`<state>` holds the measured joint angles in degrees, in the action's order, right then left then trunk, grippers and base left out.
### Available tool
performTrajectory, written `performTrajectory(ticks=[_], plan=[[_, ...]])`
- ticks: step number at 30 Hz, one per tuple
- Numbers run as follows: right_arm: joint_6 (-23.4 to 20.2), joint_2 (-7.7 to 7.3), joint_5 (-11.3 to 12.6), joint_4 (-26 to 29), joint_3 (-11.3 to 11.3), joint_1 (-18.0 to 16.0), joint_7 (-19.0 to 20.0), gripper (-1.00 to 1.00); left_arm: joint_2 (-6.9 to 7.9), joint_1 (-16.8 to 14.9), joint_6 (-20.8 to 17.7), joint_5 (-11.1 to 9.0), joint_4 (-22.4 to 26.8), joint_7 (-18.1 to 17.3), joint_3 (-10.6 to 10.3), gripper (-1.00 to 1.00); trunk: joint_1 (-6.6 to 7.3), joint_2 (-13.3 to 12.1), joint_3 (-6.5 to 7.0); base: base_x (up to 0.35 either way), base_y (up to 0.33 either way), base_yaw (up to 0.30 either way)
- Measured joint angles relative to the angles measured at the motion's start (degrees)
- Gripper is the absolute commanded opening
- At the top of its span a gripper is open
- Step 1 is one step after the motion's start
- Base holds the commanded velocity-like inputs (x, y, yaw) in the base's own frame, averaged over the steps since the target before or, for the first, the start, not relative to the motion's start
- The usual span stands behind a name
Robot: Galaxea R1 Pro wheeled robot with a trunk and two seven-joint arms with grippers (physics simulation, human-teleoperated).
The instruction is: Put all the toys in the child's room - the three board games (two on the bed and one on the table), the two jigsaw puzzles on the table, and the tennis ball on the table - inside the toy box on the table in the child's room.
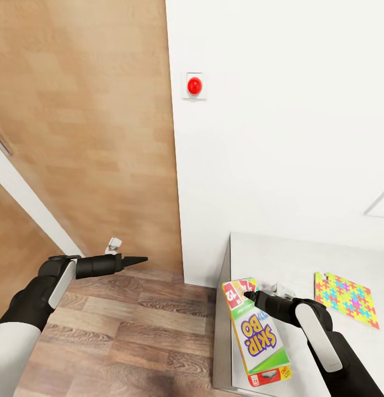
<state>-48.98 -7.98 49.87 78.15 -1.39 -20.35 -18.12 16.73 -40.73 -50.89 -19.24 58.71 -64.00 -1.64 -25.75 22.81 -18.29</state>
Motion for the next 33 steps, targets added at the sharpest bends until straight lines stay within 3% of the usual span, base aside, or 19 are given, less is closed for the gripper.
performTrajectory(ticks=[33], plan=[[0.0, -0.03, 0.0, 0.0, 0.0, 0.0, 0.0, 1.0, 0.0, 0.0, 0.0, 0.0, 0.0, 0.0, 0.0, 1.0, 0.0, 0.0, 0.0, -0.057, 0.034, 0.0]])
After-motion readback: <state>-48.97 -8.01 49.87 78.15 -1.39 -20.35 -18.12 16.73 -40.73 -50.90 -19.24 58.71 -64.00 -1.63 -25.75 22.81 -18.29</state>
